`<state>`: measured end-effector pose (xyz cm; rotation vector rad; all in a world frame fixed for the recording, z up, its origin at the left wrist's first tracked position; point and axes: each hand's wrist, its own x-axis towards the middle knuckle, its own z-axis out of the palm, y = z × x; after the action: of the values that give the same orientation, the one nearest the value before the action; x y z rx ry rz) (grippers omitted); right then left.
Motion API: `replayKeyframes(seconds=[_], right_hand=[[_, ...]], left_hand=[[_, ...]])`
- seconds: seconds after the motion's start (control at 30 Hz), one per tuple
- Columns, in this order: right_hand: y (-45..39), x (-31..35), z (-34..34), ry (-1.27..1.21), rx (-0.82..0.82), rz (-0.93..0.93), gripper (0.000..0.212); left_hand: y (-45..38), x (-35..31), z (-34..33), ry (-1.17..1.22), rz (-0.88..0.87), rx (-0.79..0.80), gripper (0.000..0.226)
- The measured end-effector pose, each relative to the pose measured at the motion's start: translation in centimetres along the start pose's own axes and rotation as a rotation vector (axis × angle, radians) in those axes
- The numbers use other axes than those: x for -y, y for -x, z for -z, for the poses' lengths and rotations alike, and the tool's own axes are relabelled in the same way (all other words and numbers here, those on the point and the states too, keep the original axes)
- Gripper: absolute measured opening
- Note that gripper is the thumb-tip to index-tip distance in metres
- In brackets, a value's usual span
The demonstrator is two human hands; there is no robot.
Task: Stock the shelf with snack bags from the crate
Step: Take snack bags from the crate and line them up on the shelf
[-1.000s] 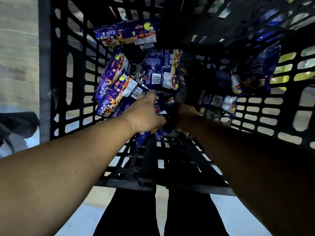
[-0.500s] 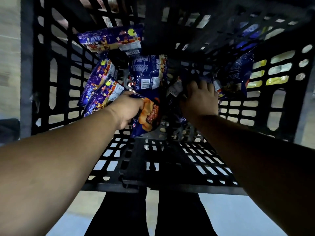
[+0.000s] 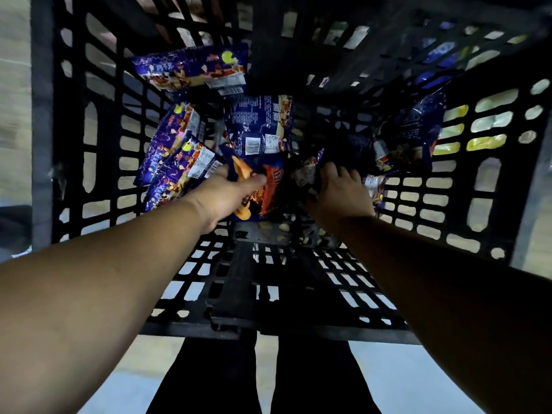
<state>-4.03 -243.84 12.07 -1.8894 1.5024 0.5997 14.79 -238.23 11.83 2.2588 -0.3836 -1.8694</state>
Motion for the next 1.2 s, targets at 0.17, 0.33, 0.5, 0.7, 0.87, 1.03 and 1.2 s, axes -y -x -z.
replayKeyframes(seconds=[0.17,0.33,0.5,0.7,0.87,1.03,1.2], right_hand=[[-0.1,0.3,0.7,-0.057,-0.063,-0.049,0.054],[0.0,0.5,1.8,0.062,-0.196,0.006,0.059],[0.3,0.1,3.3,0.059,-0.249,0.028,0.073],[-0.2,0.4,4.4,0.063,-0.359,0.000,0.067],[0.0,1.0,1.9,0.105,-0.189,0.068,0.066],[0.9,0.9,-0.4,0.082,-0.006,0.233,0.082],[1.0,1.0,-1.1,-0.025,0.123,0.301,0.077]], left_hand=[[-0.5,0.5,-0.7,0.094,-0.060,-0.162,0.037],[-0.6,1.7,-1.8,0.266,-0.083,-0.231,0.034],[0.4,0.9,-2.8,0.367,-0.056,-0.258,0.034],[1.1,-0.3,-4.4,0.587,0.085,-0.345,0.064],[0.9,-1.3,-5.2,0.609,0.389,-0.150,0.062],[1.5,-1.0,-4.5,0.296,0.400,0.023,0.054],[2.6,-1.2,-2.2,-0.125,0.328,0.077,0.047]])
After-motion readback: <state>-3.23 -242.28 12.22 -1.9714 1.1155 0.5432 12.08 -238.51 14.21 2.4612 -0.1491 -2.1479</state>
